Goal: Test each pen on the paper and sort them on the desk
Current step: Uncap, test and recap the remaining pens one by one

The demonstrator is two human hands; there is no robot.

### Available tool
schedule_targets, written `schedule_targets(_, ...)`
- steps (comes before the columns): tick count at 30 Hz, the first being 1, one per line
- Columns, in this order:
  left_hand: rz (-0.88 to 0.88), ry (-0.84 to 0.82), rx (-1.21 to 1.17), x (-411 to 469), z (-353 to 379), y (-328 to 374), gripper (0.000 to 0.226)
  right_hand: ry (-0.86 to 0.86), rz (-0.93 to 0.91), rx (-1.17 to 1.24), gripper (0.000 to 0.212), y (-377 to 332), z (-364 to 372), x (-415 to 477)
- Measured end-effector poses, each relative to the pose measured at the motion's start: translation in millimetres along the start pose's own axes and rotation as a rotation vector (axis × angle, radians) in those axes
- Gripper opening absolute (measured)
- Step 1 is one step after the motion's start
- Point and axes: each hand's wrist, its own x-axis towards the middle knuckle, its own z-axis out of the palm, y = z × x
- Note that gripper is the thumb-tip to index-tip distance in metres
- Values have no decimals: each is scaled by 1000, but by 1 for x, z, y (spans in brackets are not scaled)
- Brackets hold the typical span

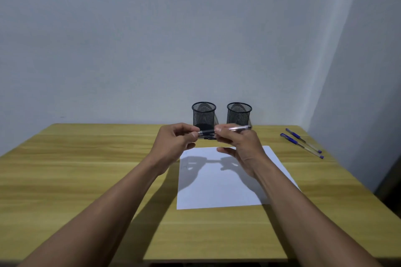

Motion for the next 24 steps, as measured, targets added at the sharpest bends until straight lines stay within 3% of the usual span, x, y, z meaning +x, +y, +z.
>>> schedule_targets(16, 73, -5, 131, 7, 14, 10, 10, -4, -238, -603, 8, -41, -42, 7)
schedule_targets(24, 85, -52, 149, 16, 41, 12, 10, -33, -319, -1048, 6, -51, -58, 2)
